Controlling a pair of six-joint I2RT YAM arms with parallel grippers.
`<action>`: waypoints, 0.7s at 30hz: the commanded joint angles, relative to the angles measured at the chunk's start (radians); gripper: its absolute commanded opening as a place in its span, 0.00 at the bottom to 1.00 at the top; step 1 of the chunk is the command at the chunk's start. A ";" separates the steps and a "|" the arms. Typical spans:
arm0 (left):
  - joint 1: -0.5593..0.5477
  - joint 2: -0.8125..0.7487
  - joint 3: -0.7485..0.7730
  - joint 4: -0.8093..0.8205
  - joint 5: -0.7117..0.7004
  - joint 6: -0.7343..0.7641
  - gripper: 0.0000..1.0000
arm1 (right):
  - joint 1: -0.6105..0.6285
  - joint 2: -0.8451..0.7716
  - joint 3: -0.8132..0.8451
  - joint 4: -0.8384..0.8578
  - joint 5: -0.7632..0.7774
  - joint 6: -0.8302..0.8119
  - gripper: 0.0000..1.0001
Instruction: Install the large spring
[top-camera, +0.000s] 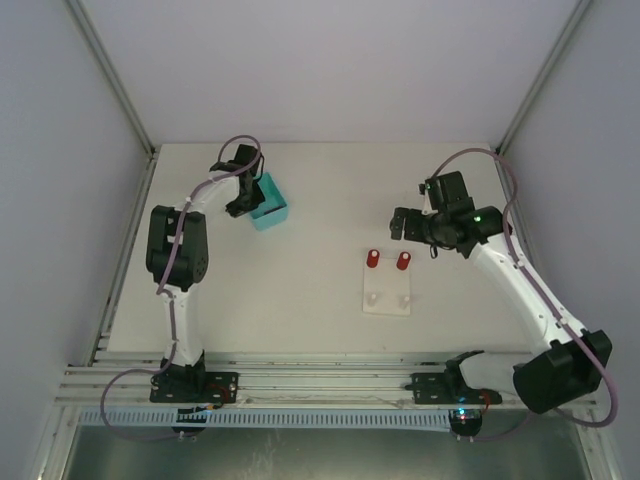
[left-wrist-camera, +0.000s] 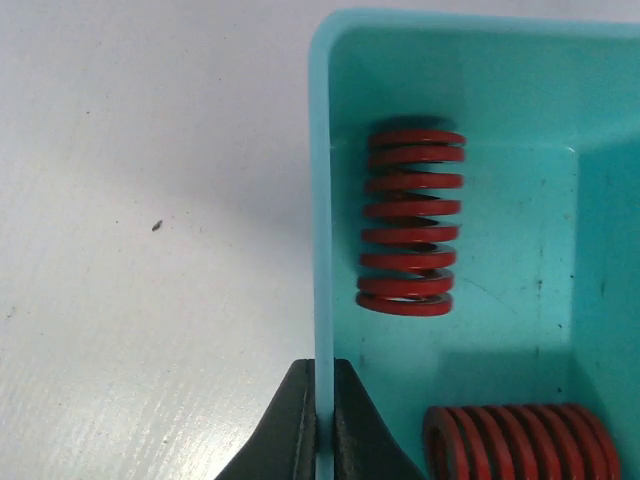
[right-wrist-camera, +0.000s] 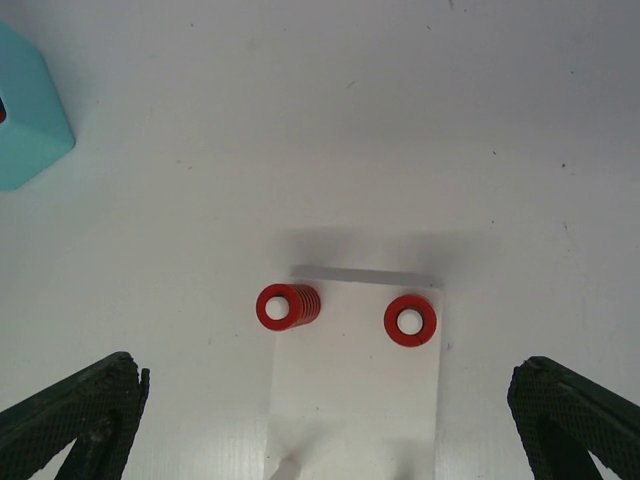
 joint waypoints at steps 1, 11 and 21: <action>0.013 -0.034 -0.024 0.008 0.030 0.106 0.04 | 0.007 -0.045 -0.022 -0.019 0.030 0.025 1.00; 0.015 -0.031 0.032 -0.050 -0.003 0.174 0.26 | 0.007 -0.060 -0.049 -0.013 0.025 0.025 0.99; -0.019 -0.124 0.135 -0.045 0.014 0.126 0.37 | 0.007 -0.051 -0.035 -0.016 0.023 -0.005 0.99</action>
